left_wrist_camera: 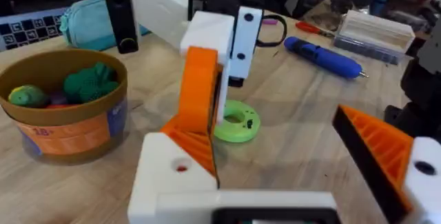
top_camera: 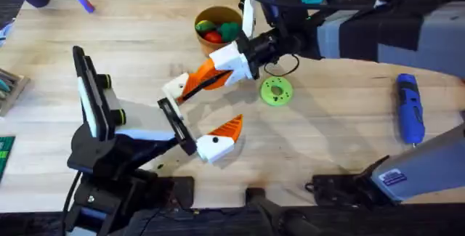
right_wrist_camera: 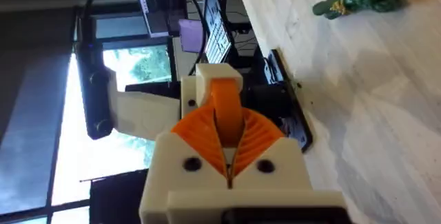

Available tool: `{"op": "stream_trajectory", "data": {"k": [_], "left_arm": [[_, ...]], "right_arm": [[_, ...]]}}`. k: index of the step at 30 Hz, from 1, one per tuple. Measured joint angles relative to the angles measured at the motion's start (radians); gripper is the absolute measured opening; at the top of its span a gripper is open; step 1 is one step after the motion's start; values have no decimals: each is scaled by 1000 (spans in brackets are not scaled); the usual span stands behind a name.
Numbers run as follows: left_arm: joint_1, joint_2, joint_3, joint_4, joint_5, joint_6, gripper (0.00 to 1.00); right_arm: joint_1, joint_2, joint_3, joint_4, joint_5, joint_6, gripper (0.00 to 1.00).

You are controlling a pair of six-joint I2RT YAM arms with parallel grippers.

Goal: Pick up the gripper from the table and insert it into the empty holder that is missing its gripper. Then pick up a screw, insert it into the mounting hole, and use the screwdriver to tighten it. Finally, clean up the table by picking up the vegetable and placing it into the bucket.

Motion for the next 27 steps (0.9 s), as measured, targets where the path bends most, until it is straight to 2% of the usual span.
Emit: {"op": "stream_trajectory", "data": {"k": [5, 8, 10, 15, 23, 27], "left_arm": [[0, 0, 0, 0, 0, 0, 995], [0, 0, 0, 1, -1, 2, 995], [-2, 0, 0, 1, 10, 5, 995], [-8, 0, 0, 0, 27, 9, 995], [-8, 0, 0, 0, 27, 17, 995], [-8, 0, 0, 1, 27, 25, 995]], "right_arm": [[0, 0, 0, 0, 0, 1, 21], [0, 0, 0, -3, 4, 5, 139], [8, 0, 0, -4, 8, 4, 179], [24, 0, 0, -5, 17, 4, 221], [24, 0, 0, -8, 24, 4, 365], [23, 0, 0, -10, 25, 3, 400]]}}
